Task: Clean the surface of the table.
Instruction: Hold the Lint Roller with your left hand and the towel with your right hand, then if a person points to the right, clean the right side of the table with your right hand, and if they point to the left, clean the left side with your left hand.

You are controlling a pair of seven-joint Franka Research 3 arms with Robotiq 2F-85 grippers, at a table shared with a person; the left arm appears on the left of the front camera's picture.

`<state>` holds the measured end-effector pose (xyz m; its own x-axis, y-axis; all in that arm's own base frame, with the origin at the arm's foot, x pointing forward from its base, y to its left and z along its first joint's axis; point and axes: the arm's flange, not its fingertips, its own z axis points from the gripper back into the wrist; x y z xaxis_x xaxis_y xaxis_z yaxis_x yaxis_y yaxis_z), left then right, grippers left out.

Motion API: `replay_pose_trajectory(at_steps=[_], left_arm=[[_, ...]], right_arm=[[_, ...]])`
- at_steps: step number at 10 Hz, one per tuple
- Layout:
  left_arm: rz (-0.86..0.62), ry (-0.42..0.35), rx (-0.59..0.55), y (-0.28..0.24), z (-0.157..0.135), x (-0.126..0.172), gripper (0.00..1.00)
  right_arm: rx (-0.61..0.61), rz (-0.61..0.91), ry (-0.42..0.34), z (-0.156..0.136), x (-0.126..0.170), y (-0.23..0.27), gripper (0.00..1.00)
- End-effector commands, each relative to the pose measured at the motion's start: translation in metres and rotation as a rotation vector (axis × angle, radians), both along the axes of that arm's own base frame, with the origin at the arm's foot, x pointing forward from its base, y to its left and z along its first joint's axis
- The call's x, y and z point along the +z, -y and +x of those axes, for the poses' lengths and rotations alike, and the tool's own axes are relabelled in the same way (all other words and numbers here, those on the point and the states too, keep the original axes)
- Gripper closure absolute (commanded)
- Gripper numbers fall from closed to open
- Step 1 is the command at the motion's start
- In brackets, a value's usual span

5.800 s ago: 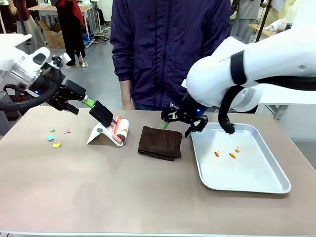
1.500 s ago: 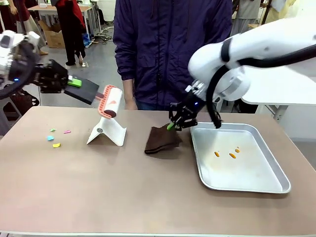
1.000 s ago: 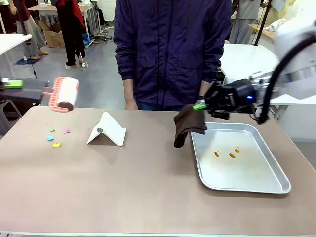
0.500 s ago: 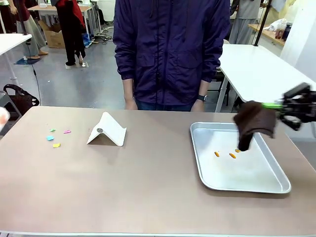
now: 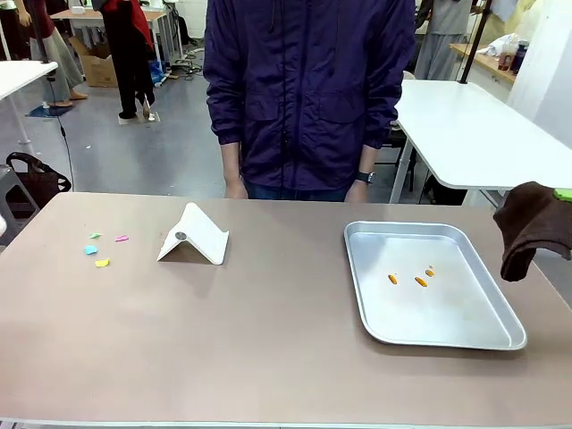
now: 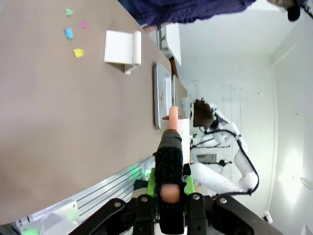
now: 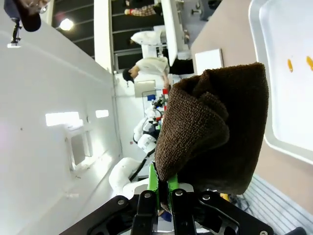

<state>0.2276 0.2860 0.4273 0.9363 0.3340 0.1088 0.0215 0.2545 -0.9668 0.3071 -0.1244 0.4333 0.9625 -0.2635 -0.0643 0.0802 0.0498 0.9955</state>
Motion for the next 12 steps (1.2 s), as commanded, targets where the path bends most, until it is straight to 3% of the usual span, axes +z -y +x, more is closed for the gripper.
replay_pose_trajectory(at_steps=[1, 12], left_arm=[[0.01, 0.011, -0.03, -0.0006, -0.0076, 0.0016, 1.0], [0.01, 0.011, -0.03, -0.0006, -0.0076, 0.0016, 1.0]], right_arm=[[0.001, 0.019, -0.03, -0.0019, 0.0019, 0.001, 1.0], [0.001, 0.019, -0.03, -0.0019, 0.0019, 0.001, 1.0]])
